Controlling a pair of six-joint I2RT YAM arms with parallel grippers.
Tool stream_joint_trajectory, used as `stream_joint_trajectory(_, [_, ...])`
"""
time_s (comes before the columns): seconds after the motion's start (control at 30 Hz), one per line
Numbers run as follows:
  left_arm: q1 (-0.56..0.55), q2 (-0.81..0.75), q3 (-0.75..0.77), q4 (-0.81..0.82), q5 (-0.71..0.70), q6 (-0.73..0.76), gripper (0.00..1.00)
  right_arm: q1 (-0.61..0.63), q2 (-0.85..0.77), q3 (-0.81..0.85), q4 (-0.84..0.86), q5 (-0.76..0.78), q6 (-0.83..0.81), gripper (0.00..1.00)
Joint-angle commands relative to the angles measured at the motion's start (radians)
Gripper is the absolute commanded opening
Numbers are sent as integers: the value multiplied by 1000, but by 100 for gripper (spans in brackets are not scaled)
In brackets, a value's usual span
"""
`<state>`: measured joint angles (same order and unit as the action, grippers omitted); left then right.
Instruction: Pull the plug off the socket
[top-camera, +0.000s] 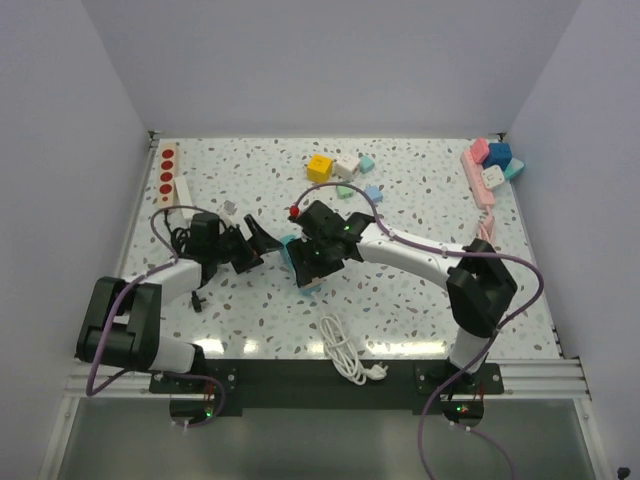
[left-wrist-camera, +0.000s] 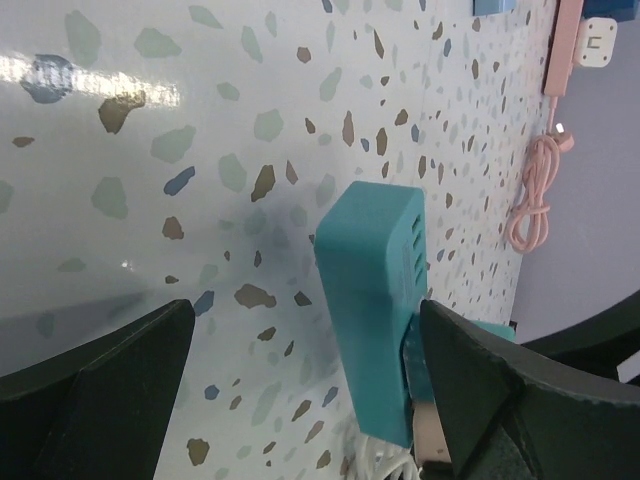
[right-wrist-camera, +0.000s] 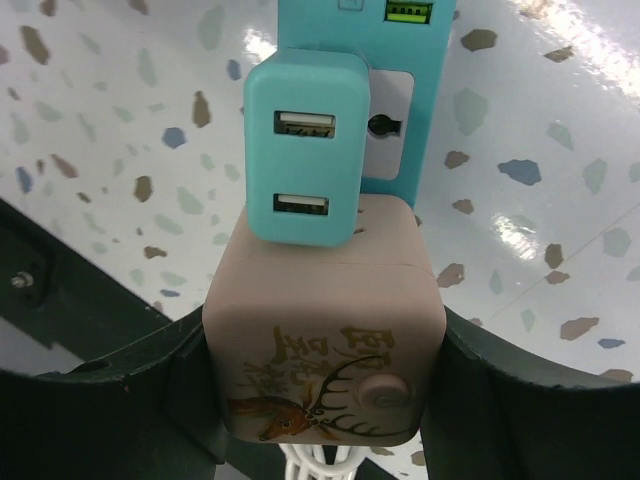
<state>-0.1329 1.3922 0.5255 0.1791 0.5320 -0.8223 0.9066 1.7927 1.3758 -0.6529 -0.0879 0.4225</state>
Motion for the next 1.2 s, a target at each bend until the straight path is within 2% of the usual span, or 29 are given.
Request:
stream_joint_trajectory(0.0, [-46, 51, 34, 135, -46, -98, 100, -14, -82, -27, 142, -104, 68, 0])
stream_joint_trajectory(0.2, [-112, 99, 42, 200, -133, -192, 100, -15, -118, -102, 268, -167, 171, 0])
stream_joint_trajectory(0.4, [-178, 140, 57, 238, -133, -215, 100, -14, -141, -146, 335, -161, 208, 0])
stream_joint_trajectory(0.67, [-212, 182, -4, 318, -104, -256, 85, -21, -187, -187, 461, -136, 259, 0])
stream_joint_trajectory(0.77, [-214, 195, -12, 371, -74, -270, 71, -28, -188, -187, 496, -168, 272, 0])
stream_joint_trajectory(0.8, [-214, 199, -13, 387, -64, -273, 59, -32, -188, -187, 501, -176, 280, 0])
stream_joint_trajectory(0.87, [-215, 203, -16, 424, -49, -282, 46, -40, -194, -193, 509, -181, 292, 0])
stream_joint_trajectory(0.9, [-215, 203, -21, 434, -46, -285, 35, -49, -196, -195, 515, -187, 298, 0])
stream_joint_trajectory(0.97, [-215, 202, -27, 448, -46, -285, 24, -63, -194, -190, 501, -196, 303, 0])
stream_joint_trajectory(1.0, [-215, 200, -27, 447, -46, -282, 14, -66, -193, -185, 492, -199, 300, 0])
stream_joint_trajectory(1.07, [-215, 205, -25, 433, -47, -265, 7, -75, -193, -172, 469, -200, 294, 0])
stream_joint_trajectory(1.1, [-215, 206, -24, 419, -52, -255, 0, -83, -191, -166, 441, -200, 283, 0])
stream_joint_trajectory(1.17, [-215, 212, -1, 340, -82, -200, 0, -90, -196, -143, 402, -200, 260, 0])
